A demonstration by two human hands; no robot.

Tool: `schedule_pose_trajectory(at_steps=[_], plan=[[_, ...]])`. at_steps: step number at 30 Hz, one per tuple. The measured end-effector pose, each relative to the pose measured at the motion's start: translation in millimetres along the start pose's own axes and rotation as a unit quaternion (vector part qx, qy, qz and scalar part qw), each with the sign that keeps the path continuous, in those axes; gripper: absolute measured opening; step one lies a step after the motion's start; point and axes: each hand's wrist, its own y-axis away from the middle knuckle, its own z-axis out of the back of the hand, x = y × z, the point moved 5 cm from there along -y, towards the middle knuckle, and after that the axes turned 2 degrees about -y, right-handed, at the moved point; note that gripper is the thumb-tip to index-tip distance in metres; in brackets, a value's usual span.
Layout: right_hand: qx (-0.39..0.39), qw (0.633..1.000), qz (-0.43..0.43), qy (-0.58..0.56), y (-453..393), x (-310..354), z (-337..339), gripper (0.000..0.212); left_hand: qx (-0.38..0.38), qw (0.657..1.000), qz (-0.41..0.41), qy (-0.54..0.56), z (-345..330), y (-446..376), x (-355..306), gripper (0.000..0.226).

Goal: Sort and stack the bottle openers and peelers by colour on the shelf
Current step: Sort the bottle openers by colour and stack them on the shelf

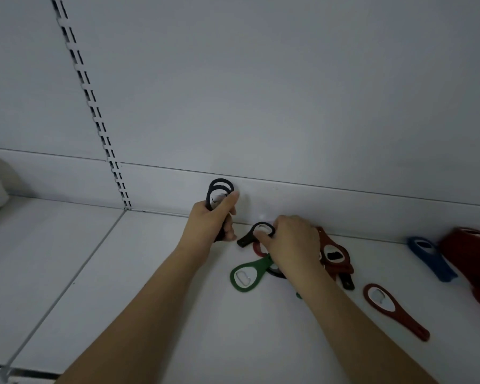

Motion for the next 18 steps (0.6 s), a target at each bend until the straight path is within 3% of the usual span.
schedule_pose_trajectory(at_steps=[4, 7, 13, 18], plan=[[0.013, 0.996, -0.053, -0.066, -4.2, 0.6, -15.3, 0.051, 0.035, 0.999, 0.025, -0.019, -2.9, -2.3, 6.2, 0.024], [0.013, 0.983, -0.062, -0.170, -2.9, -7.9, -13.8, 0.028, 0.072, 0.996, 0.056, 0.013, -8.6, -3.2, 10.9, 0.009], [0.007, 0.920, -0.057, -0.388, 7.9, -11.4, 9.3, 0.011, 0.142, 0.986, 0.079, 0.033, -16.9, -1.2, 18.8, 0.047], [0.037, 0.878, -0.004, -0.477, 0.6, -17.3, 32.7, 0.012, 0.180, 0.982, 0.011, 0.048, -16.6, 2.4, 11.5, 0.029]])
